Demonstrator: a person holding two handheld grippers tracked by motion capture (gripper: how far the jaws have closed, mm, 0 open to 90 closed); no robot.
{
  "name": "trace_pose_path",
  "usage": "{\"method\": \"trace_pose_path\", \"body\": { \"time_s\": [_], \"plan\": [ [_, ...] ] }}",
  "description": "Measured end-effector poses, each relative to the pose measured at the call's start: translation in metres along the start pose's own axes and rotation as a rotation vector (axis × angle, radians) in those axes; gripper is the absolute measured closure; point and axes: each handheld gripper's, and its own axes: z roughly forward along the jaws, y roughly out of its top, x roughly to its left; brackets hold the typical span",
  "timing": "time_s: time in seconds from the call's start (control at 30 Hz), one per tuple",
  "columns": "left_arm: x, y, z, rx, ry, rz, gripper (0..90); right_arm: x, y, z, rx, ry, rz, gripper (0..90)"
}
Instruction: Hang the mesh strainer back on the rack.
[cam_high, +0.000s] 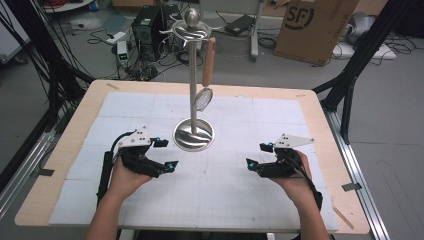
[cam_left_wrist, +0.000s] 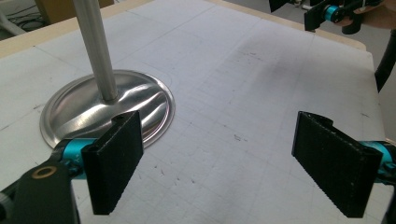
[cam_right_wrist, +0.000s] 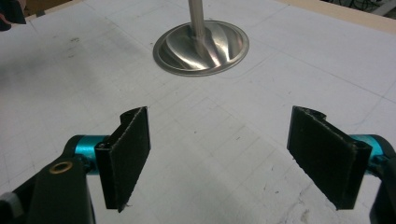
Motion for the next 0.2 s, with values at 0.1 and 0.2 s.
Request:
{"method": "trace_pose_path", "body": {
  "time_s": [0.1,0.2],
  "plan": [
    [0.0000,0.0001,-0.0003,-0.001,0.003,0.000,17.2,0.0002,-0.0013,0.0005,0.003,-0.001,0.005,20.8],
    [-0.0001,0.0001,-0.0003,-0.003,0.004,0.000,17.2,0.0000,-0.0019,0.0015,0.011,0.003,-0.001,20.5]
  ]
}}
